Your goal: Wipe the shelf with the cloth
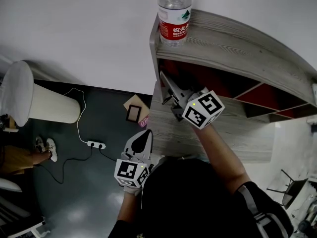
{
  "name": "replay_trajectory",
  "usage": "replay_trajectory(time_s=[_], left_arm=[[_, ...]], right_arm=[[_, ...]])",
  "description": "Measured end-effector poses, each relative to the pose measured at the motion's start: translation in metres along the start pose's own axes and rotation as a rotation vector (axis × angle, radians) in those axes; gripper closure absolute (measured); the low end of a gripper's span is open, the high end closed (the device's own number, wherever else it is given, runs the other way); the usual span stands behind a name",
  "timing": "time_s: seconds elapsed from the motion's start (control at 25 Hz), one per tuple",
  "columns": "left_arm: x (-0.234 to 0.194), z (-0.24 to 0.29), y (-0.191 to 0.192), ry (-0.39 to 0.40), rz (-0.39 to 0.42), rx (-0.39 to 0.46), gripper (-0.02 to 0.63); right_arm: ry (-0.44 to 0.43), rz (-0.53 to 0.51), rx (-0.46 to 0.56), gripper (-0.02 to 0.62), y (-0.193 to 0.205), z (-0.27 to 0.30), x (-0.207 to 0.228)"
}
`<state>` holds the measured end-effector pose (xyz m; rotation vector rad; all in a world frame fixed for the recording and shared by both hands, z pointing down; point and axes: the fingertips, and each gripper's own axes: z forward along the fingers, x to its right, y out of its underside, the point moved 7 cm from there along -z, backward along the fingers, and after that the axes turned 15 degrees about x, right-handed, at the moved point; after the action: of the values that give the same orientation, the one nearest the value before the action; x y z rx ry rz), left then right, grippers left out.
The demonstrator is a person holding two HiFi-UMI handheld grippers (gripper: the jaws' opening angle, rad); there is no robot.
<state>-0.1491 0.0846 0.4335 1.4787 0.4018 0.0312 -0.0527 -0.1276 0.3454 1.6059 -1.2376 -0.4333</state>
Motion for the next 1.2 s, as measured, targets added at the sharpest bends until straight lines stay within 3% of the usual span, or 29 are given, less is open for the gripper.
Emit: replay_trajectory(time_s=[0.2,0.36,0.76,1.2], left_arm=[[0.001,0.001,0.0,-0.002,0.002,-0.006,0.601],[0.001,-0.001,-0.002,-0.007,0.007,-0.007,0.601],[-0.002,-0.002,0.001,-0.044,-0.004,-0.025,0.601],[-0.003,0.001,0.004,-0.065,-0.007,-0.03,0.601]], right_arm=[[-0.065,0.072,0.133,0.532,-0.021,0.006,-0.006],[-0.058,0.168,0.214,0.532,-0.026,0.012,0.003],[0.114,0.341,0.319,0.534,-0.014,0.036,0.047],[0.212,0.571,0.417,0.536,0.017,0.033,0.072]])
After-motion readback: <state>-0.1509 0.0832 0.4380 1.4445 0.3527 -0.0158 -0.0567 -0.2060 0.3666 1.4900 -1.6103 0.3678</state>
